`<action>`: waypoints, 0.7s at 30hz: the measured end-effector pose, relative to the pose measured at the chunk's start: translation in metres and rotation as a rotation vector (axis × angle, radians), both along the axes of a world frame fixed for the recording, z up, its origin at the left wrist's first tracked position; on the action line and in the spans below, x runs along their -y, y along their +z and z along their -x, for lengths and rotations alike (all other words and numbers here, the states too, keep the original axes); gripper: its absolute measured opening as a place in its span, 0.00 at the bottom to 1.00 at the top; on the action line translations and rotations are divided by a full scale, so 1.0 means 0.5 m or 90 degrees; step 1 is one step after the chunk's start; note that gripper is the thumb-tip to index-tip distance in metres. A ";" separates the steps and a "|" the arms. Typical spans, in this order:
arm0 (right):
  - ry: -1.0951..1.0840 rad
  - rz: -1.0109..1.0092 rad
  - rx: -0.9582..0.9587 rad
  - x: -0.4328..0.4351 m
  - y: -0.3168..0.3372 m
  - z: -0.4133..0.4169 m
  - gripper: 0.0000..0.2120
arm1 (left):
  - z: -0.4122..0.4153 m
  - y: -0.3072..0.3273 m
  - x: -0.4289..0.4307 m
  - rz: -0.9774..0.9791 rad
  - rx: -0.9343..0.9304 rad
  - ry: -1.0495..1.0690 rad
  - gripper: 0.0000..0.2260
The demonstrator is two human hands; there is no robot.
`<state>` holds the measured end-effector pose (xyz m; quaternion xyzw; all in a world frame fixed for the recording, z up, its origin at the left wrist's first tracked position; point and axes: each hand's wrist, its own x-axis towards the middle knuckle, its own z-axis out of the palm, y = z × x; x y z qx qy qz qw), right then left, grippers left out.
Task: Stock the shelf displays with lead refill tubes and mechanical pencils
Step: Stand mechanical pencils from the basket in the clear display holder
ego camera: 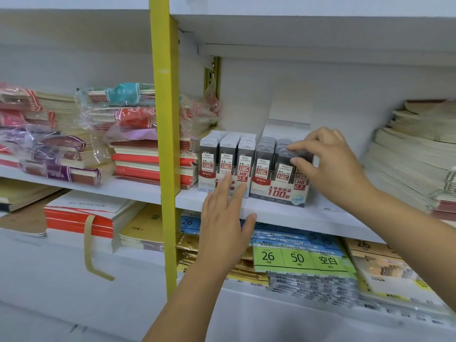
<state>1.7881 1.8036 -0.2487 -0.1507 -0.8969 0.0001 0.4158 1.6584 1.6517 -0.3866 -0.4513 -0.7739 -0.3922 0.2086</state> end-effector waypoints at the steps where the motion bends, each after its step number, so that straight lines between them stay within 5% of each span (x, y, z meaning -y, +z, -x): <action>1: 0.018 0.030 -0.020 0.001 0.002 -0.001 0.09 | 0.000 -0.001 0.002 0.005 -0.005 0.003 0.29; 11: 0.032 0.186 0.094 0.004 0.042 0.028 0.09 | 0.001 -0.006 0.001 0.058 -0.052 0.014 0.30; 18: 0.094 0.160 -0.139 -0.010 0.095 -0.016 0.05 | -0.002 -0.005 -0.004 0.046 -0.051 0.020 0.29; 21: 0.075 0.101 -0.102 -0.016 0.082 -0.030 0.08 | -0.004 -0.007 -0.006 0.048 -0.054 0.024 0.29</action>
